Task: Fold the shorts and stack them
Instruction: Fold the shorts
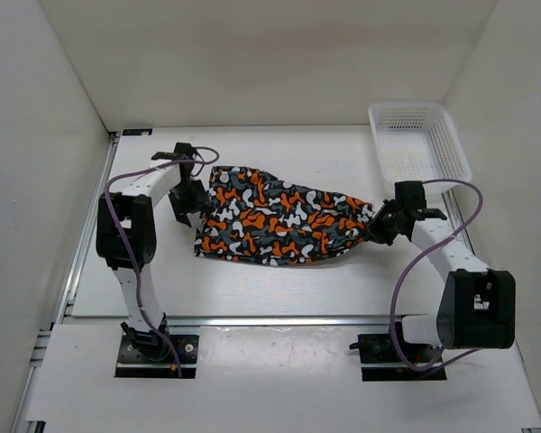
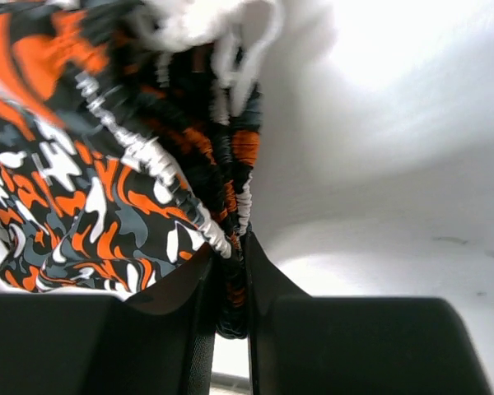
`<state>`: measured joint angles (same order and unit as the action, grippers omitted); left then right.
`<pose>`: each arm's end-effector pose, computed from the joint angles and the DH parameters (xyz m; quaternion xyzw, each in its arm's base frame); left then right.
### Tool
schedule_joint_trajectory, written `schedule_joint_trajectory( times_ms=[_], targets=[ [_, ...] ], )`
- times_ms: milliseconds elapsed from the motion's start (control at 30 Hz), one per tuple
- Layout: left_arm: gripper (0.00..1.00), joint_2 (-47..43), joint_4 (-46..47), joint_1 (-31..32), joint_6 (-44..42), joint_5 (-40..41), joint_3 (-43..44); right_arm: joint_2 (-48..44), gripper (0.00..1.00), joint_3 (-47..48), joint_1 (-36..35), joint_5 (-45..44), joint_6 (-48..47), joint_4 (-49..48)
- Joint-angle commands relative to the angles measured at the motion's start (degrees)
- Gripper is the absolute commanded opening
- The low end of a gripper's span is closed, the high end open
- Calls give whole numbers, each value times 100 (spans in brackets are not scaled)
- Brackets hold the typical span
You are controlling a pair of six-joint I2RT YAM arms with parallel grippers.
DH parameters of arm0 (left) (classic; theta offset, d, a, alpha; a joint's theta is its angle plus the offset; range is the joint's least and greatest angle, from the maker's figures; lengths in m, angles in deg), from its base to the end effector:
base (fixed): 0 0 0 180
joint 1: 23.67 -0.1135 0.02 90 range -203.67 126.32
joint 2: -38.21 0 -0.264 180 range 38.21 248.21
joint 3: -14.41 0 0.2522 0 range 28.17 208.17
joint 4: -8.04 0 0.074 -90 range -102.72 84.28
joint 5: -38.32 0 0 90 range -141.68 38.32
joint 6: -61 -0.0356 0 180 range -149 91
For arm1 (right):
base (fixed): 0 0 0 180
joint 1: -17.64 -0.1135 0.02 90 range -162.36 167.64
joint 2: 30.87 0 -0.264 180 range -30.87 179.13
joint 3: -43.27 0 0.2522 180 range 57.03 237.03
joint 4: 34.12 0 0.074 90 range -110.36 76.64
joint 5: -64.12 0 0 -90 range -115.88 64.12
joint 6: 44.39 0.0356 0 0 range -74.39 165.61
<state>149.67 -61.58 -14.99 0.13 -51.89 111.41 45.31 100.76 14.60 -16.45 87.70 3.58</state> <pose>0.3678 -0.0563 0.1872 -0.1772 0.9828 -0.0185 0.0483 0.2556 0.0194 0.1982 0.2965 0.9071 0.1832 0.2359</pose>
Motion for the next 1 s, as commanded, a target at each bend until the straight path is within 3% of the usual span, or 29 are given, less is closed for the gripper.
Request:
schedule_joint_trajectory(
  times_ms=[0,67,200,233,333,533,967],
  targets=[
    [66,68,75,-43,6,-120,577,-200,0,627,15,-442,-903,838],
    [66,402,75,-43,6,-181,754,-200,0,943,15,-530,-1184,989],
    [35,912,127,-43,6,-418,1027,-148,0,1366,15,-741,-1458,1174],
    [23,1052,128,18,58,-419,1027,-148,0,1445,15,-819,-1536,1270],
    [10,1167,197,124,110,-489,1027,1,0,1761,15,-820,-1660,1419],
    [10,1106,461,334,225,-726,659,378,0,2403,-397,-1048,-1792,1543],
    [10,-598,839,1222,999,-701,-1222,1724,0,4942,-2700,-2718,-2476,2782]
  ],
)
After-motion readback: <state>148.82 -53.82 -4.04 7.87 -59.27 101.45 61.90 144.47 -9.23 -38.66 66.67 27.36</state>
